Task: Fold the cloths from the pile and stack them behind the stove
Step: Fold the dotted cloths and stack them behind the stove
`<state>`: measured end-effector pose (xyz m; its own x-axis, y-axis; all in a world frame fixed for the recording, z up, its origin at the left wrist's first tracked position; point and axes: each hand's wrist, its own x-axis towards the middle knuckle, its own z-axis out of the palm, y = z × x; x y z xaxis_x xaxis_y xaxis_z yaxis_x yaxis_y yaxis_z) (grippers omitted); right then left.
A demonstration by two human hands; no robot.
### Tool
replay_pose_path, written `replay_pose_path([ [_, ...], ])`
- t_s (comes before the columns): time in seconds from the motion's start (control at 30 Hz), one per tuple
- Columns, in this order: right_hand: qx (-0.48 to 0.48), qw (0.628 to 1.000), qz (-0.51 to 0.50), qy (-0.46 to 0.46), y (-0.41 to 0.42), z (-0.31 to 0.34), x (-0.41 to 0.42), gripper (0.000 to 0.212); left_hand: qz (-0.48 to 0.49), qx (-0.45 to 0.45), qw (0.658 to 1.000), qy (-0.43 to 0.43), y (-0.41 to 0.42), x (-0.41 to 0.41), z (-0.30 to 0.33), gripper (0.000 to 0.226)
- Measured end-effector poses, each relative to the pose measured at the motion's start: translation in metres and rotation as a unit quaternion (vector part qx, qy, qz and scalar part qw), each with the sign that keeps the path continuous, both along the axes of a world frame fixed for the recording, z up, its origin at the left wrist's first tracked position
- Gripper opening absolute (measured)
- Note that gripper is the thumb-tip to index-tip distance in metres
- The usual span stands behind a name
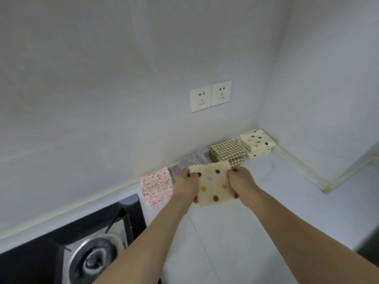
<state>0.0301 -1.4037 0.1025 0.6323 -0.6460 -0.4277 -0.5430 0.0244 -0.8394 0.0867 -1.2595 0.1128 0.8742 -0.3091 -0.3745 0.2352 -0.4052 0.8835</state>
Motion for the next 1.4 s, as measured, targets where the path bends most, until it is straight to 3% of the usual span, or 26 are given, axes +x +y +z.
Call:
replay_pose_path([
  [0.13,-0.051,0.999,0.001,0.014,-0.097,-0.009,0.023,0.023,-0.028,-0.008,0.999,0.018,-0.091,0.021,-0.007,0.016],
  [0.23,-0.098,0.995,0.003,0.023,-0.170,-0.016,0.045,0.025,-0.042,0.001,0.999,0.020,-0.162,0.046,-0.016,0.025],
  [0.37,-0.133,0.991,-0.010,0.018,-0.247,-0.024,0.081,0.028,-0.032,-0.009,0.999,0.032,-0.245,0.081,-0.021,0.010],
  [0.57,-0.191,0.981,0.005,0.040,-0.326,-0.053,0.125,0.025,-0.031,0.004,0.999,0.031,-0.326,0.124,-0.048,0.022],
  [0.73,-0.253,0.965,0.021,0.065,-0.353,-0.096,0.144,0.022,-0.033,0.037,0.998,0.028,-0.364,0.151,-0.086,0.011],
  [0.8,-0.303,0.950,0.021,0.074,-0.356,-0.108,0.148,0.022,-0.042,0.050,0.997,0.027,-0.374,0.159,-0.101,0.018],
  [0.93,-0.462,0.878,0.098,0.083,-0.354,-0.136,0.148,0.033,-0.058,0.072,0.995,0.045,-0.383,0.162,-0.124,0.015],
  [1.0,-0.470,0.863,0.154,0.104,-0.353,-0.150,0.150,0.028,-0.067,0.086,0.994,0.016,-0.383,0.165,-0.129,0.014],
  [1.07,-0.475,0.852,0.184,0.119,-0.355,-0.160,0.151,0.038,-0.090,0.109,0.988,-0.053,-0.379,0.170,-0.128,0.019],
  [1.13,-0.478,0.850,0.185,0.120,-0.357,-0.168,0.152,0.051,-0.121,0.155,0.968,-0.154,-0.366,0.170,-0.124,0.025],
  [1.23,-0.464,0.853,0.202,0.126,-0.354,-0.173,0.153,0.056,-0.187,0.267,0.901,-0.286,-0.338,0.161,-0.126,0.038],
  [1.4,-0.452,0.853,0.225,0.129,-0.339,-0.180,0.148,0.060,-0.236,0.372,0.837,-0.324,-0.307,0.144,-0.161,0.056],
])
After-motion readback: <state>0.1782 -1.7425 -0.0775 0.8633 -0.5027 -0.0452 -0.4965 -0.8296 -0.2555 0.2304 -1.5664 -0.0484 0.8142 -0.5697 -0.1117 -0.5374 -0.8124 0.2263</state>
